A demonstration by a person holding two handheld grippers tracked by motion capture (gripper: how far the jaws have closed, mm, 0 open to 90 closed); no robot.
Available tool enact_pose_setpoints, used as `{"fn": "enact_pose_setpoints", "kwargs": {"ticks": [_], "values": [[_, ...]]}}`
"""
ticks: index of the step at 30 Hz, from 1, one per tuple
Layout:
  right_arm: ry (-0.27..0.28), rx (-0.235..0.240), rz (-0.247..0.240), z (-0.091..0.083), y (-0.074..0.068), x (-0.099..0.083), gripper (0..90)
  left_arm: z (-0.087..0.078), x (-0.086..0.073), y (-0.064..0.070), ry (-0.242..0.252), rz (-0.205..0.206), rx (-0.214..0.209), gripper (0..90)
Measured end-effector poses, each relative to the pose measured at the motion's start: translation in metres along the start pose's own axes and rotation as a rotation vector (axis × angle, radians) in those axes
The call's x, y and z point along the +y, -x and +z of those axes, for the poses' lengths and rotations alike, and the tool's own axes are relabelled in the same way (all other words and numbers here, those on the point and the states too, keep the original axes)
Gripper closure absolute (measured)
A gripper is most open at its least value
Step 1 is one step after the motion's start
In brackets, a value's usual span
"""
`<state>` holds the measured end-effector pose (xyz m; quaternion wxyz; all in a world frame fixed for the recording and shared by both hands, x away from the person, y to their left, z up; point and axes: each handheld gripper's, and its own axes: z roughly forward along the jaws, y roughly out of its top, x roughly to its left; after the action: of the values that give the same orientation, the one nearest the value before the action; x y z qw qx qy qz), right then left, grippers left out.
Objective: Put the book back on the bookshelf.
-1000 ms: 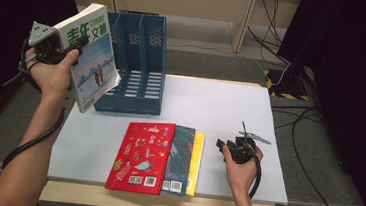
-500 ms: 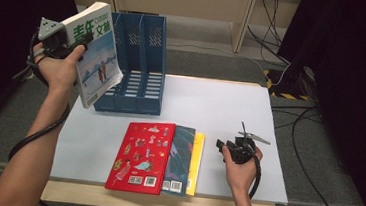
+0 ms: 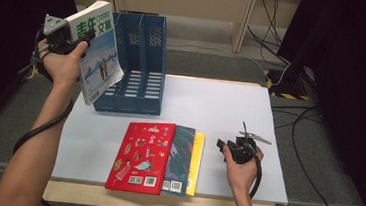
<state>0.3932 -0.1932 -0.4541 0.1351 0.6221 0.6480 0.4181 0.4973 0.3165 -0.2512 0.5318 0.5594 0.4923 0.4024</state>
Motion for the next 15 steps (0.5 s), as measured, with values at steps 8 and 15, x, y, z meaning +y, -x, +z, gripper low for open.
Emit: {"fn": "enact_pose_setpoints", "kwargs": {"ticks": [8, 15], "values": [[0.000, 0.002, 0.002, 0.000, -0.001, 0.001, 54.7, 0.006, 0.000, -0.003, -0.007, -0.003, 0.018, 73.7], [0.004, 0.002, 0.005, -0.002, 0.000, 0.002, 54.7, 0.013, -0.001, -0.005, -0.014, -0.005, 0.032, 73.7]]}}
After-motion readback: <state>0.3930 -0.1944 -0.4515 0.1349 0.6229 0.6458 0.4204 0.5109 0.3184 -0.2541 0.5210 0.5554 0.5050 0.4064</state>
